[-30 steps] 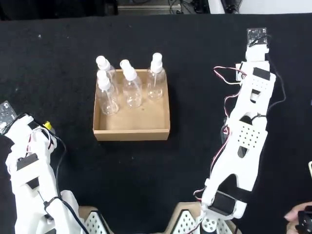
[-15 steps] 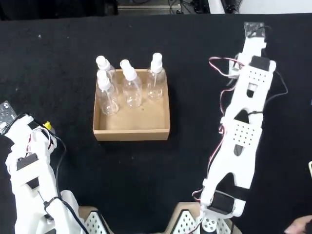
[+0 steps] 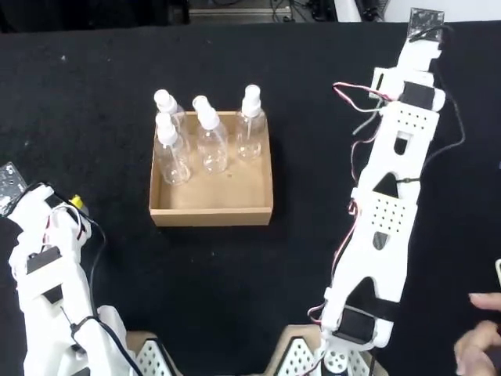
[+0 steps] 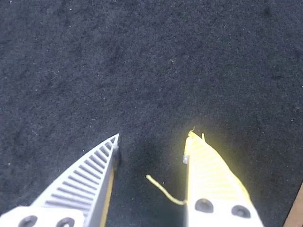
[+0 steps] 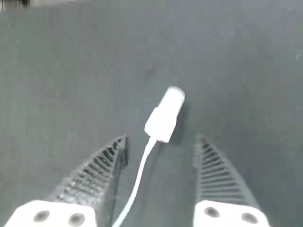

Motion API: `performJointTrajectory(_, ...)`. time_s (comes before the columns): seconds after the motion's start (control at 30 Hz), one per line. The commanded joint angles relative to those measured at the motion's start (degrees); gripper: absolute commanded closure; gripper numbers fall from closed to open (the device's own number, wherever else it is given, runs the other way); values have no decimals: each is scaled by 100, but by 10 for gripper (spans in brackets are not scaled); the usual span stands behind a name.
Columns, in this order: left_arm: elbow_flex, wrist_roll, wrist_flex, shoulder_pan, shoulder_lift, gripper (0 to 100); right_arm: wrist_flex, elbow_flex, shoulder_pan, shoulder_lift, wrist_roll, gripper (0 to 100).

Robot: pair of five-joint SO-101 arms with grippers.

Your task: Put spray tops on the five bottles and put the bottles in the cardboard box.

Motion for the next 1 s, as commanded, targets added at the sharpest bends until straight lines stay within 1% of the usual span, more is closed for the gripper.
performJointTrajectory(0.0,-75,-44,-123,31,-167,798,-782,40,35,48,-44,787)
performJointTrajectory(0.03,-75,-44,-123,31,-167,798,-905,48,35,119,-79,786)
performJointTrajectory(0.17,-75,-44,-123,31,-167,798,-1380,48,88,426,-659,786)
performJointTrajectory(0.3,-75,-44,-105,22,-167,798,-1785,48,158,734,-1011,786)
performJointTrajectory(0.5,-66,-44,-79,13,-167,798,-2119,57,185,1121,-1240,790)
performJointTrajectory(0.7,4,-44,-114,13,-167,798,-2110,57,193,1429,-1284,796)
performJointTrajectory(0.77,4,-44,-114,13,-167,798,-2110,57,193,1508,-1257,842)
performJointTrajectory(0.87,4,-44,-114,4,-167,798,-2101,13,316,1552,-1284,990)
performJointTrajectory(0.93,4,-44,-114,4,-167,798,-2084,4,422,1534,-1284,969)
performJointTrajectory(0.97,4,-44,-114,4,-167,798,-2075,4,466,1525,-1284,980)
